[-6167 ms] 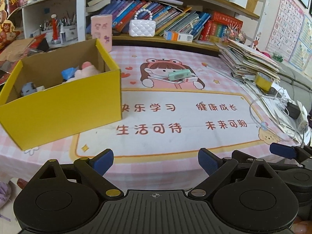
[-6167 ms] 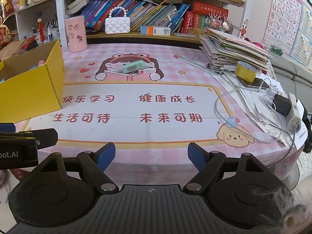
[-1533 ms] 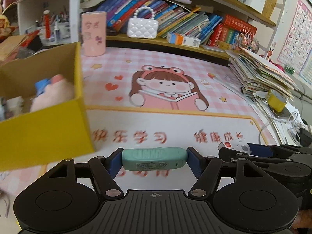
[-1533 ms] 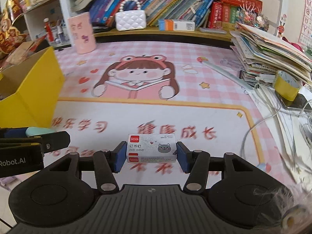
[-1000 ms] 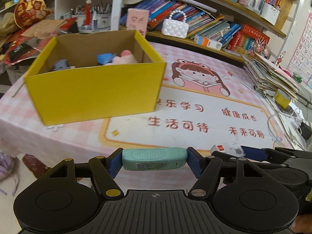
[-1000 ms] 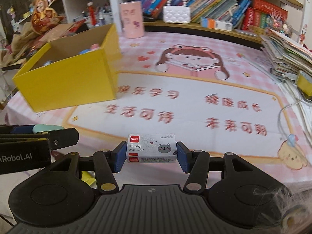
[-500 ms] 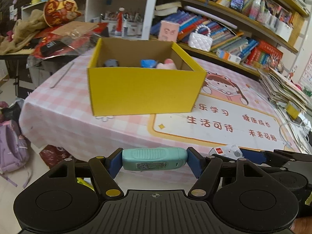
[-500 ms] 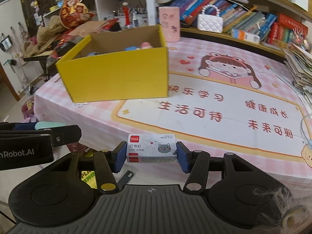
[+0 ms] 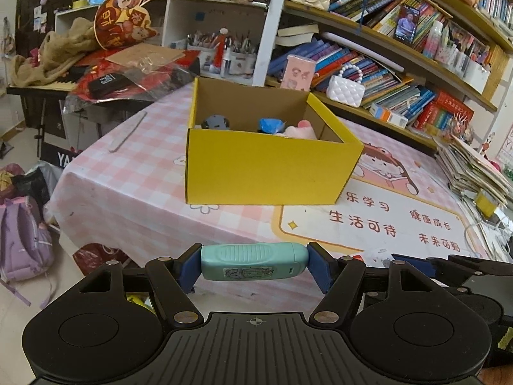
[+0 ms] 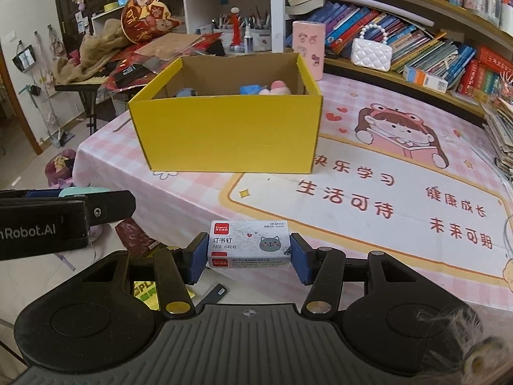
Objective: Organize objects
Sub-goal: 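Carry the staple box in the right tool while the left tool carries the stapler to the box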
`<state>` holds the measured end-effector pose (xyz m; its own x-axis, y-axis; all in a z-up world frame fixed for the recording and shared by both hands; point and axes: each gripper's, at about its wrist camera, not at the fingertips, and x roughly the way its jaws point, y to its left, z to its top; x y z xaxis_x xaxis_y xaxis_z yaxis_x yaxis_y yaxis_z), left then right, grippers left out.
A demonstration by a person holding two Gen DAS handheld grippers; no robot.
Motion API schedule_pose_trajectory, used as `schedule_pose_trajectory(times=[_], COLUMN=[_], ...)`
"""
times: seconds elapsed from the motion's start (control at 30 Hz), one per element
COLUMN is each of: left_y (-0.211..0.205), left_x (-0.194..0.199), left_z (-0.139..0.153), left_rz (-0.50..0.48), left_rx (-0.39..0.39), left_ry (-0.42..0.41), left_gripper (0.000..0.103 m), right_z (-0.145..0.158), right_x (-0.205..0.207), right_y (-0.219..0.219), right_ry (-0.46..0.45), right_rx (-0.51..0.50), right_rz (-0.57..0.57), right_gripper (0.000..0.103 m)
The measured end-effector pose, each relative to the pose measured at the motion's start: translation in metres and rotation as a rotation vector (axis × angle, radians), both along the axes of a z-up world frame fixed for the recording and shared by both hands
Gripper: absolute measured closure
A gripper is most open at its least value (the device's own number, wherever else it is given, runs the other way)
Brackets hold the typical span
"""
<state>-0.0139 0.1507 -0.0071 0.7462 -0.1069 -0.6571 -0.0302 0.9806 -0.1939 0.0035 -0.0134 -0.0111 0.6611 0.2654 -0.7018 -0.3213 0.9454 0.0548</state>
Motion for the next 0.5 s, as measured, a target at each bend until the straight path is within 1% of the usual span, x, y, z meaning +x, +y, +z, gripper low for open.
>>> schedule_pose_trajectory(times=[0.13,0.23,0.3,0.37,0.5], left_y=[0.006,0.013,0.016,0.019,0.021], left_x=[0.005,0.01,0.016,0.025,0.054], left_z=[0.0,0.003,0.009,0.017,0.033], left_rz=[0.015,0.037,0.052,0.064,0.076], left_rx=[0.003,0.007,0.023,0.046,0.076], left_ry=[-0.007,-0.03,-0.063,-0.103,-0.157], left_gripper=[0.034,0.034,0.034,0.034,0.034], right_z=[-0.001,-0.001,0.003,0.011,0.033], right_x=[0.009,0.018,0.027,0.039,0.077], right_y=[0.008,0.013,0.015,0.017,0.019], right_ry=[0.003,-0.001,-0.034,-0.089,-0.191], right_rx=[-0.008,-0.007,0.001,0.015,0.048], right_rz=[0.013,0.024,0.023,0.019,-0.004], right_gripper=[0.052,0.052,0.052,0.052,0.052])
